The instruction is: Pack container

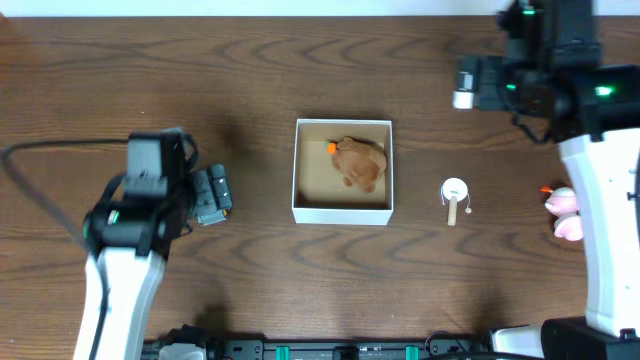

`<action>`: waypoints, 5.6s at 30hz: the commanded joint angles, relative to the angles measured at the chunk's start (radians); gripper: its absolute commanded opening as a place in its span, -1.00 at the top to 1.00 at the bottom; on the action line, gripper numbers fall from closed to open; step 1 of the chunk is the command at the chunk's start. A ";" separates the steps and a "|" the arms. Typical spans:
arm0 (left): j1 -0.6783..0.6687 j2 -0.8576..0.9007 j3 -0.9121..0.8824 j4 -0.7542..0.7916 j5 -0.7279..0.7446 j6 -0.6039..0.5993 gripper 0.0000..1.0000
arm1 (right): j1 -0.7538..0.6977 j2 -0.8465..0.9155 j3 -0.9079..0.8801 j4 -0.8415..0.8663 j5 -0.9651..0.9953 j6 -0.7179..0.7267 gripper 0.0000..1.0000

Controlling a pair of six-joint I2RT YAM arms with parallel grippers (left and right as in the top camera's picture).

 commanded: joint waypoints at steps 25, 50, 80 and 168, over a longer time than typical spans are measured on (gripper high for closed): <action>0.069 0.455 -0.008 0.136 0.049 -0.069 -0.96 | -0.091 0.024 -0.092 -0.087 -0.041 -0.043 -0.99; 0.069 0.501 -0.008 0.138 0.048 -0.069 -0.25 | -0.091 0.024 -0.092 -0.111 -0.040 -0.062 -0.98; -0.080 0.396 0.284 -0.065 0.048 -0.035 0.88 | -0.091 0.024 -0.092 -0.111 -0.037 -0.062 -0.98; 0.115 0.227 0.296 -0.157 0.052 -0.131 -0.96 | -0.626 -0.044 -0.847 0.406 0.097 0.024 -0.99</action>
